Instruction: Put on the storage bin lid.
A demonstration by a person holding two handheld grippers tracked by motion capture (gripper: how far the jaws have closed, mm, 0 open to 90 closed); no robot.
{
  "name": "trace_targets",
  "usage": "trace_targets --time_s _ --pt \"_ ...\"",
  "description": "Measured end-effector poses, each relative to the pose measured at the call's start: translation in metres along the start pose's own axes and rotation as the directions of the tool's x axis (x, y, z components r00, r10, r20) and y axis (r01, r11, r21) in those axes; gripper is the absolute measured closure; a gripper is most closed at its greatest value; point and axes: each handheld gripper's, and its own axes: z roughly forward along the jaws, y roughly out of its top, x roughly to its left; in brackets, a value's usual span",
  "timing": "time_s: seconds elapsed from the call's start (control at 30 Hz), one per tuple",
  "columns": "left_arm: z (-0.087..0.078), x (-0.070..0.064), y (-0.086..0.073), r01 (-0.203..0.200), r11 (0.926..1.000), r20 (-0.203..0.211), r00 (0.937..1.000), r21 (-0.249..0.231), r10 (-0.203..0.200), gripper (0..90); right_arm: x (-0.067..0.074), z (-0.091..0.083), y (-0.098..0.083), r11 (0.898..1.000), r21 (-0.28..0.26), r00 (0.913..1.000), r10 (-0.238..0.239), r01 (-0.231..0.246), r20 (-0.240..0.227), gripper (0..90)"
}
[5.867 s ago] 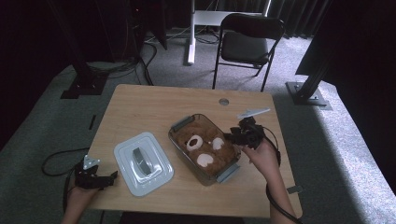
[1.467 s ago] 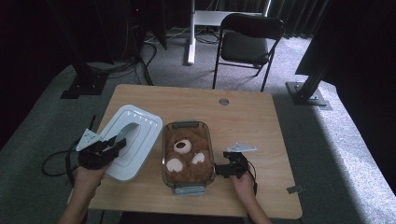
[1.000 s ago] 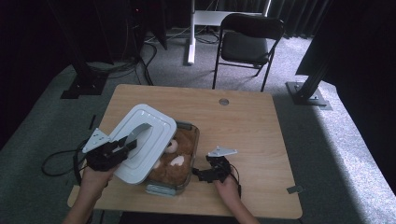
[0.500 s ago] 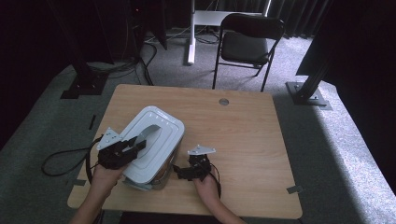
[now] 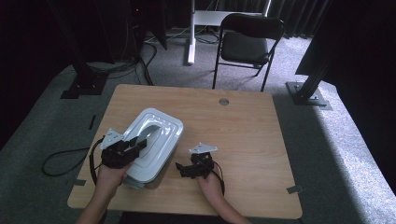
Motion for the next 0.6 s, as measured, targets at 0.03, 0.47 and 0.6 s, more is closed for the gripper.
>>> trace_targets --time_s 0.03,0.47,0.6 --pt "0.000 0.000 -0.001 0.008 1.0000 -0.011 0.9999 -0.005 -0.008 67.1 -0.003 -0.001 -0.001 1.000 0.001 1.0000 0.005 -0.005 0.007 12.7" --pt "0.006 -0.007 -0.004 -0.004 0.9997 -0.118 0.9930 0.024 0.006 66.7 -0.019 -0.008 -0.007 1.000 -0.003 0.9990 0.030 -0.030 0.034 12.7" --pt "0.010 -0.010 -0.005 -0.040 0.9971 -0.136 0.9895 0.064 0.049 66.5 -0.021 -0.010 -0.007 0.999 -0.006 0.9988 0.034 -0.034 0.034 12.8"
